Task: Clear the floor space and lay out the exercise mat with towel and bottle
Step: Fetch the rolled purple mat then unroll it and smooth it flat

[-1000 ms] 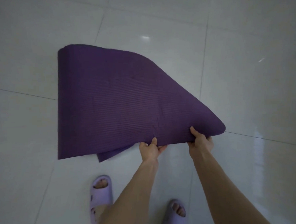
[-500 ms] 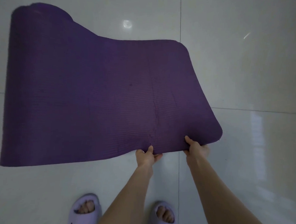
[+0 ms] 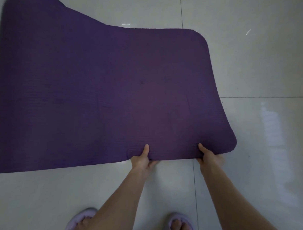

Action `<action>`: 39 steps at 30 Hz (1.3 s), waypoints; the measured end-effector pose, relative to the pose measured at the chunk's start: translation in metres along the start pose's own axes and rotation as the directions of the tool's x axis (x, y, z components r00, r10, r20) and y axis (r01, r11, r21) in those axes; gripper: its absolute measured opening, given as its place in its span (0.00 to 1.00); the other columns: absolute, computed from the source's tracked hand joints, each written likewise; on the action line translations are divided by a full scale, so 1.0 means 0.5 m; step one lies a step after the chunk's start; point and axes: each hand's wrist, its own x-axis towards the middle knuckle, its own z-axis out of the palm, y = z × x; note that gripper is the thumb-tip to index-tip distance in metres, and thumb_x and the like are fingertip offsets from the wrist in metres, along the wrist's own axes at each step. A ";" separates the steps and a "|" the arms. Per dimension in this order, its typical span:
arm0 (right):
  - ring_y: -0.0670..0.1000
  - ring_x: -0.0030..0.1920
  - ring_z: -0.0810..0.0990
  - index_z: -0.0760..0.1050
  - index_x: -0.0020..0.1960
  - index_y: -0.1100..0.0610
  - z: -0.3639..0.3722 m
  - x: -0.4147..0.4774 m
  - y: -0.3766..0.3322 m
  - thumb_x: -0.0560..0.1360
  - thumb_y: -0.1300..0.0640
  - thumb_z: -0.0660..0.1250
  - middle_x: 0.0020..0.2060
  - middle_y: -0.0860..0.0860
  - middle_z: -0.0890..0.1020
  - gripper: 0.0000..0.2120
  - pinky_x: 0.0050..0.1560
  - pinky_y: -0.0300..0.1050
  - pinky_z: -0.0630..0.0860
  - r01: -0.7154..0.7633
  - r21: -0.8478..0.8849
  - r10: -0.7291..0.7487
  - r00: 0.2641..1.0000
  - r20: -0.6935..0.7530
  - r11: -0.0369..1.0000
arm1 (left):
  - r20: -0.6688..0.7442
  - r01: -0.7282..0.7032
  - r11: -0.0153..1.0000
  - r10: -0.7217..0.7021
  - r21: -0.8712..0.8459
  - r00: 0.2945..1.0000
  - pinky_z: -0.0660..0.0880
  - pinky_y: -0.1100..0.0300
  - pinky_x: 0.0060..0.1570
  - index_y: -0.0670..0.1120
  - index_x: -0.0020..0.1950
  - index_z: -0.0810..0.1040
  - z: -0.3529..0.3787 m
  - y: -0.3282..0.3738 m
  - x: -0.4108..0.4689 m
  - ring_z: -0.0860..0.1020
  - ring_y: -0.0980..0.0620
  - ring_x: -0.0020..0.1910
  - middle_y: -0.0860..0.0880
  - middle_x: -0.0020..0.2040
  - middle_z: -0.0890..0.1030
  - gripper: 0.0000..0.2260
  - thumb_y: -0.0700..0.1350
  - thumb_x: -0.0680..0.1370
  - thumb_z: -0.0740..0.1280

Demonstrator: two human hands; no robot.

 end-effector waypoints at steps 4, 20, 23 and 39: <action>0.59 0.52 0.78 0.72 0.48 0.62 -0.053 0.046 0.019 0.71 0.70 0.71 0.60 0.60 0.77 0.10 0.54 0.57 0.77 0.018 -0.049 -0.018 1.000 -0.009 0.999 | 0.026 0.009 0.989 -0.013 0.150 1.000 0.81 0.48 0.29 0.32 0.54 0.74 0.016 -0.035 0.037 0.81 0.43 0.36 0.36 0.52 0.81 0.14 0.42 0.76 0.69; 0.60 0.41 0.82 0.71 0.60 0.65 0.022 -0.001 0.003 0.73 0.50 0.72 0.49 0.63 0.80 0.24 0.39 0.54 0.81 0.036 -0.409 0.078 0.963 0.258 0.912 | 0.179 -0.066 0.755 -0.068 0.652 0.982 0.77 0.59 0.26 0.39 0.45 0.76 -0.029 0.050 0.008 0.80 0.47 0.29 0.41 0.35 0.81 0.21 0.58 0.78 0.61; 0.59 0.51 0.80 0.69 0.63 0.59 0.096 -0.033 -0.004 0.74 0.52 0.71 0.54 0.59 0.78 0.22 0.46 0.53 0.80 0.175 -0.430 0.002 0.925 0.380 0.886 | 0.209 -0.252 0.758 0.155 0.602 0.966 0.75 0.58 0.34 0.43 0.45 0.75 -0.028 0.113 0.011 0.78 0.48 0.33 0.43 0.38 0.80 0.16 0.56 0.78 0.62; 0.54 0.46 0.78 0.70 0.65 0.61 0.590 -0.312 -0.032 0.74 0.47 0.70 0.51 0.56 0.77 0.26 0.37 0.47 0.79 0.687 -0.459 0.063 0.518 0.853 0.563 | 0.005 -0.521 0.589 0.660 0.618 0.752 0.80 0.49 0.48 0.46 0.37 0.73 -0.167 0.527 -0.098 0.82 0.42 0.43 0.43 0.40 0.81 0.15 0.55 0.77 0.63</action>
